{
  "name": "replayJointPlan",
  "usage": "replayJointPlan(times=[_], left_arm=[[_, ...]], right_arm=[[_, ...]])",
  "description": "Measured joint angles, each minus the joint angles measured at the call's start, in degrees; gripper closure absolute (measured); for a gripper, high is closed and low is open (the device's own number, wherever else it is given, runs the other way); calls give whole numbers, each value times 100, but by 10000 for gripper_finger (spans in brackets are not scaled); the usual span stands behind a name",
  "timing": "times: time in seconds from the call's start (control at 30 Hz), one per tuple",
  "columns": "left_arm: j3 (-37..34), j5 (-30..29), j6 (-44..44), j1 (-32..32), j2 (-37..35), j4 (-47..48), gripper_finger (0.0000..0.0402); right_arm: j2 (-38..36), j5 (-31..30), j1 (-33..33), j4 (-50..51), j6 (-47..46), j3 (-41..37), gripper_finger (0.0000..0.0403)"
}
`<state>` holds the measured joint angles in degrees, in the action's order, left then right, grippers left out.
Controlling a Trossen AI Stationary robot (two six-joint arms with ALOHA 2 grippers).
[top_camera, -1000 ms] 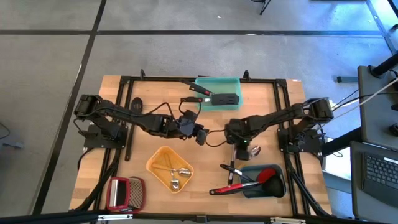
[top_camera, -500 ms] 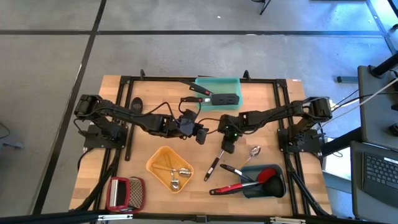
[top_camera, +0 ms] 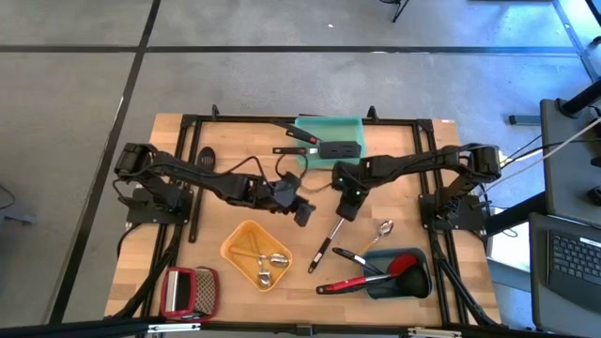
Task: Pick & Place Kitchen Items
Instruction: Put the black spatula into the green bin
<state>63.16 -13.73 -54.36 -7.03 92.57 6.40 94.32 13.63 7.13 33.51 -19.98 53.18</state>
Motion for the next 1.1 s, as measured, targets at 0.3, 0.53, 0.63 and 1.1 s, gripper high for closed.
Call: replayJointPlan(times=[0.3,0.53,0.63,1.1], left_arm=[[122,915,-298,-78,1020,-910,217],[1236,706,665,-296,2165,-496,217],[1554,542,959,-302,2371,-179,217],[2070,576,1478,-129,2348,1033,217]], right_arm=[[-4,-831,464,910,635,29,402],[-4,-710,913,795,1021,-151,402],[-7,-594,1029,770,1038,-213,402],[-109,-69,1076,-186,202,-1007,402]])
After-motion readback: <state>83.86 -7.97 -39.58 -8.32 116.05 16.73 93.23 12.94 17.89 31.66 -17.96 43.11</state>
